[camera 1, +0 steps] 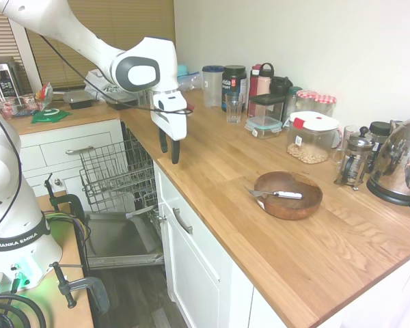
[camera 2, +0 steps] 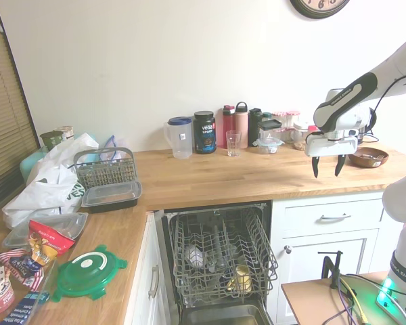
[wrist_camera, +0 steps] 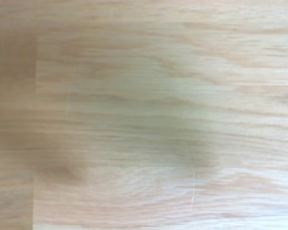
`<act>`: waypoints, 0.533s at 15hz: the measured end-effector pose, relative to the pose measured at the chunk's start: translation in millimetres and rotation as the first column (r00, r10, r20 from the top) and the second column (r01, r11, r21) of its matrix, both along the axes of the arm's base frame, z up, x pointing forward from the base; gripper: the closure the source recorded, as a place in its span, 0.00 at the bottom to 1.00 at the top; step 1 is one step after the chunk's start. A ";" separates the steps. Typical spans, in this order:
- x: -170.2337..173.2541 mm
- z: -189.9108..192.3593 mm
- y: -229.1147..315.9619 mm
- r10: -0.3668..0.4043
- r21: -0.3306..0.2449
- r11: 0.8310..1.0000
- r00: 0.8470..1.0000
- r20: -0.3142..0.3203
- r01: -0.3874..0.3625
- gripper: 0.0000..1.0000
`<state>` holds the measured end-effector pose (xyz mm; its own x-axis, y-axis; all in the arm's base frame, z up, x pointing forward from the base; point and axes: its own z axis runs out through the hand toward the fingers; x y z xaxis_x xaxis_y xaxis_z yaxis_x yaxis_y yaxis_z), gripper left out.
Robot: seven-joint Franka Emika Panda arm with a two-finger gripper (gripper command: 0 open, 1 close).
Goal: Put the fork in the dishwasher
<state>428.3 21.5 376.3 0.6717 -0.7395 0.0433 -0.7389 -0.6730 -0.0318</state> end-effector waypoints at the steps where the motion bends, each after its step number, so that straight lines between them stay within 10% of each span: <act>1: -0.1 -0.7 0.0 0.000 0.000 1.000 1.000 -0.003 0.000 0.00; 8: -3.6 56.4 -22.5 -0.069 0.007 0.998 0.985 0.159 0.069 0.00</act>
